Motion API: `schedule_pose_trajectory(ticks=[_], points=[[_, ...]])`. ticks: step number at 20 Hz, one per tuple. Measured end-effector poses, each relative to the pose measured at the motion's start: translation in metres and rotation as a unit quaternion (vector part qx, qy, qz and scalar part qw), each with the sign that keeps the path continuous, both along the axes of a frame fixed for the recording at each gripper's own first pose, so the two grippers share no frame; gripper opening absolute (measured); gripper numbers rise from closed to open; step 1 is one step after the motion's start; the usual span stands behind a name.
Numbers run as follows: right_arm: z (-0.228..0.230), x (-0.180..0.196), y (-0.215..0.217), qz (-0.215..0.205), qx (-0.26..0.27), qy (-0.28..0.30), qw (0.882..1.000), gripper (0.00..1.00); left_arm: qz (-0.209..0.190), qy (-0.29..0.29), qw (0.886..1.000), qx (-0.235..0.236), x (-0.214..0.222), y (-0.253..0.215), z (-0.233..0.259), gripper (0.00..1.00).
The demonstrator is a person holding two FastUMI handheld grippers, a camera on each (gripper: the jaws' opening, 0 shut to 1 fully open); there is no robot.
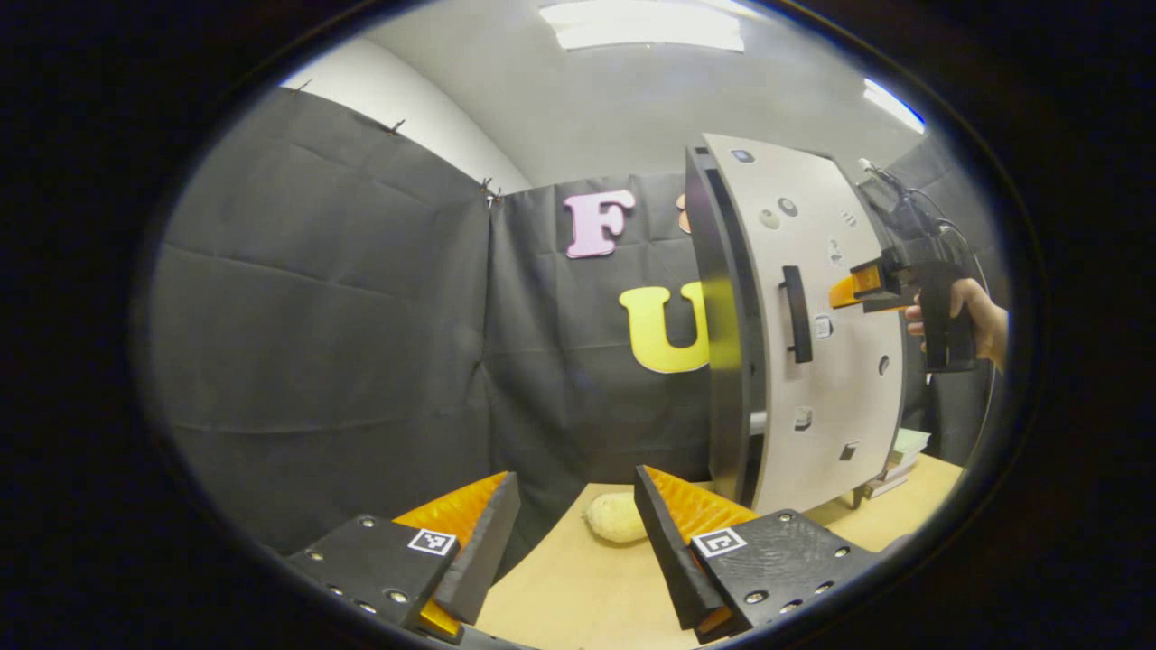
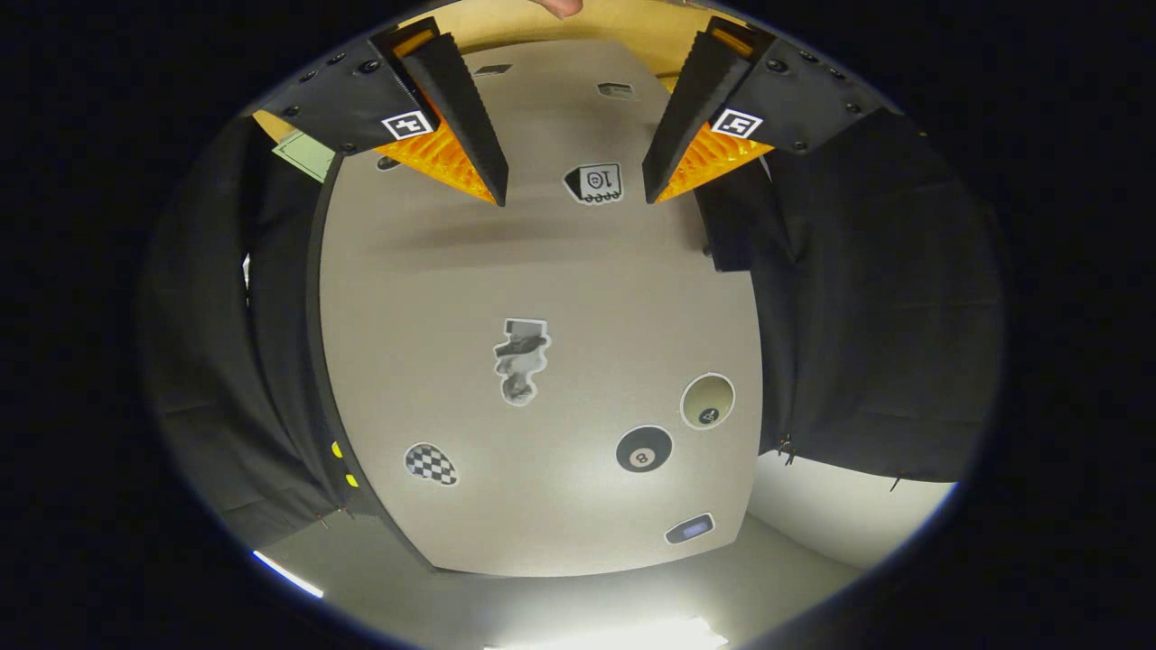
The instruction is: Open the cabinet door with the right hand, grasp the bottle in the cabinet with the left hand and place it on the coaster, then close the cabinet door with the right hand.
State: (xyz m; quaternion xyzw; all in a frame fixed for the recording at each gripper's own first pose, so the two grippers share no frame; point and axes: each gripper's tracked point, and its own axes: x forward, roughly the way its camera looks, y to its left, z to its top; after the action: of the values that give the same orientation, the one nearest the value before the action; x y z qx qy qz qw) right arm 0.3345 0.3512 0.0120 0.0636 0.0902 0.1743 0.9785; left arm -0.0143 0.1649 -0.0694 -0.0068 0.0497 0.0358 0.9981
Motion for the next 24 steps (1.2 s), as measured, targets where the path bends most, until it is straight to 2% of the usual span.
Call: schedule_pose_trajectory(ticks=[5,6,7,10,11,12,13,17,18,24], points=[[0.009,-0.042,-0.073,-0.014,-0.023,-0.039,0.999,0.96,-0.039,-0.011,0.999,0.004,0.011,-0.082,0.030,0.77],[0.009,-0.050,-0.088,-0.019,-0.031,-0.046,0.998,0.92,-0.049,-0.016,0.999,0.003,0.013,-0.098,0.038,0.77],[0.011,-0.056,-0.103,-0.026,-0.039,-0.053,0.998,0.96,-0.060,-0.020,0.998,0.001,0.019,-0.115,0.045,0.77],[0.014,-0.074,-0.147,-0.045,-0.058,-0.066,0.995,0.96,-0.085,-0.027,0.996,-0.005,0.029,-0.155,0.059,0.77],[0.015,-0.081,-0.159,-0.050,-0.058,-0.070,0.995,0.92,-0.092,-0.028,0.995,-0.007,0.032,-0.167,0.063,0.77],[0.013,-0.086,-0.170,-0.054,-0.058,-0.072,0.994,0.96,-0.098,-0.030,0.995,-0.010,0.033,-0.178,0.065,0.77],[0.011,-0.092,-0.181,-0.058,-0.060,-0.072,0.994,0.96,-0.104,-0.031,0.994,-0.012,0.033,-0.189,0.067,0.77],[-0.004,-0.113,-0.224,-0.084,-0.084,-0.069,0.990,0.96,-0.120,-0.035,0.992,-0.011,0.032,-0.218,0.075,0.79],[-0.009,-0.115,-0.229,-0.090,-0.088,-0.065,0.990,0.96,-0.122,-0.033,0.992,-0.009,0.034,-0.214,0.074,0.77],[-0.046,-0.135,-0.258,-0.109,-0.084,-0.030,0.990,0.96,-0.126,-0.025,0.992,-0.008,0.036,-0.228,0.067,0.79]])
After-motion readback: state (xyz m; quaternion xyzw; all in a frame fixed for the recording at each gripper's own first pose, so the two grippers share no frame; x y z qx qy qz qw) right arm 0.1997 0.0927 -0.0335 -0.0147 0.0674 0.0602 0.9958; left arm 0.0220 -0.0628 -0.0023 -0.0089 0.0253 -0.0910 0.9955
